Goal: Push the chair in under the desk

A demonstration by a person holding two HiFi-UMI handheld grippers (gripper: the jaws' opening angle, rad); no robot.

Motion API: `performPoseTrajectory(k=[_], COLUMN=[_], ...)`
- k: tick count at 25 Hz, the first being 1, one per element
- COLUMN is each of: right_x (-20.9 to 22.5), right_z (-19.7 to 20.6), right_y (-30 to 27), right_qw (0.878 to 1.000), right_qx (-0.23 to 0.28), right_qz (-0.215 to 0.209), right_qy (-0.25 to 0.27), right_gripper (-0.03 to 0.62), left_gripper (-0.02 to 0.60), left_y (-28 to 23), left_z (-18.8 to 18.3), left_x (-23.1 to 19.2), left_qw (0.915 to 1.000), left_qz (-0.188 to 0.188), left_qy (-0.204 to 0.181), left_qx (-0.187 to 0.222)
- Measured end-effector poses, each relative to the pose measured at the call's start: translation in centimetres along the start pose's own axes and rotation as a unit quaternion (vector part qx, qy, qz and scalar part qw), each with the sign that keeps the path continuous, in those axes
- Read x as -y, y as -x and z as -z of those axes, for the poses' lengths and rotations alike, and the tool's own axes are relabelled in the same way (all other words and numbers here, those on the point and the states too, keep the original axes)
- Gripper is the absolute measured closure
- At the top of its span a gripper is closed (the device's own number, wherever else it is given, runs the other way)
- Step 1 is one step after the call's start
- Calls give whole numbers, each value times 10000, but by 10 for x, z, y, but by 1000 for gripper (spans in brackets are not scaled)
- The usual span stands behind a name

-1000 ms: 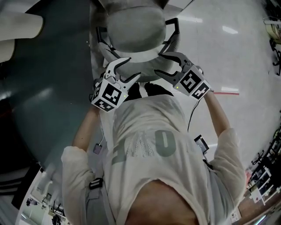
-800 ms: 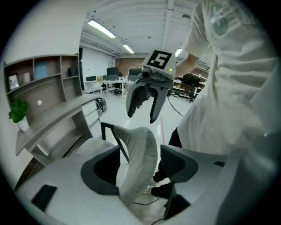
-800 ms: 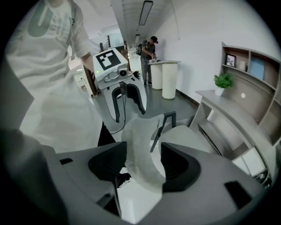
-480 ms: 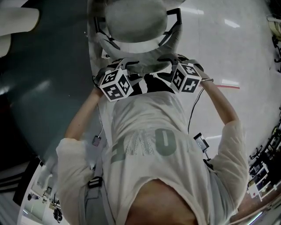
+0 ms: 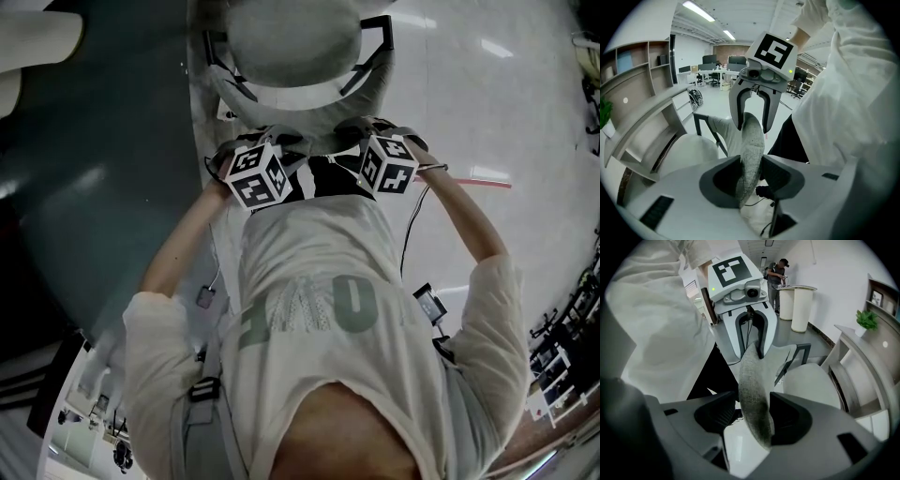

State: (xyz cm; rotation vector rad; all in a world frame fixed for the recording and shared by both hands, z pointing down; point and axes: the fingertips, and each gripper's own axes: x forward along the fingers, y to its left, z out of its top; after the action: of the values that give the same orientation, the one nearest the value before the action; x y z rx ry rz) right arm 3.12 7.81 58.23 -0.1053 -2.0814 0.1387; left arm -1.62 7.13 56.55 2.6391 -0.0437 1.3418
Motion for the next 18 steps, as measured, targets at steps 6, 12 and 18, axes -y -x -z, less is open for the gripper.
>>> performPoseTrajectory(k=[6, 12, 18], right_x=[2, 6, 6], right_z=[-1, 4, -2], right_y=[-12, -15, -18], right_qw=[9998, 9996, 9995], right_qx=[-59, -181, -176], right_qz=[137, 215, 222], right_qy=[108, 98, 149], right_gripper=[387, 442, 451], left_gripper=[440, 446, 423], left_y=[0, -4, -2], left_z=[2, 0, 7], left_x=[0, 0, 5], left_qw=[10000, 9999, 9988], left_qz=[72, 159, 307], left_qy=[-7, -6, -295], left_qx=[12, -17, -257])
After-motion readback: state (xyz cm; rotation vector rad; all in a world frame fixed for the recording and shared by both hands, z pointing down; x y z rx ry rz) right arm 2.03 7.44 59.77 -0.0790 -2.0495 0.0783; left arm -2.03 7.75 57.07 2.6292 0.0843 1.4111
